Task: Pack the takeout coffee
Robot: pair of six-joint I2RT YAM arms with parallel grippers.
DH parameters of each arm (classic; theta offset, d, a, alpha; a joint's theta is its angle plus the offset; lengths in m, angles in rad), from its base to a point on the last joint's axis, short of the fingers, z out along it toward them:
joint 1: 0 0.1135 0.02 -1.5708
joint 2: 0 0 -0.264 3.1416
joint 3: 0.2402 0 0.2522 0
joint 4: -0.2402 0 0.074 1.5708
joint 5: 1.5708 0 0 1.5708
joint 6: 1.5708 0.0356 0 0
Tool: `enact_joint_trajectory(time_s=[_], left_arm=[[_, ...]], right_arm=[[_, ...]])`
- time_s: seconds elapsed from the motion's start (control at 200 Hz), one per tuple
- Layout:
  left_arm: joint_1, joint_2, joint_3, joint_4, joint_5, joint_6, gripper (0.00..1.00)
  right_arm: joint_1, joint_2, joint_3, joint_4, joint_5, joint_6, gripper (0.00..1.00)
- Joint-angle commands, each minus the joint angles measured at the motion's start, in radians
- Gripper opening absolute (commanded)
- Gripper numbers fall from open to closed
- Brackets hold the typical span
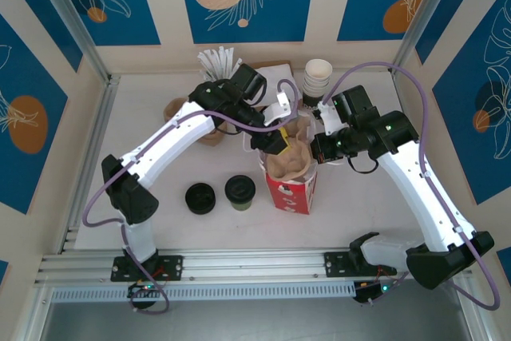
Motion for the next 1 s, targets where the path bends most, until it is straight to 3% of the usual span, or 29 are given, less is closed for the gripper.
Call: enact_joint_trajectory(time_s=[0.0,0.195,0.72,0.995], left_arm=[[0.010,0.011,0.039,-0.052,0.008,0.043,0.34],[0.008,0.031,0.035,-0.062,0.019,0.030,0.33],[-0.057,0.038,-0.041,0.055,0.077,-0.103,0.30],[-0.052,0.047,-0.030,0.062,-0.048,-0.157,0.28]], right_arm=[[-0.011,-0.021,0.027,-0.026,0.050,0.017,0.00],[-0.046,-0.009,0.037,-0.010,0.048,0.077,0.00],[-0.076,0.099,0.072,0.071,-0.065,0.160,0.16],[-0.082,0.071,0.135,-0.002,-0.066,0.167,0.36]])
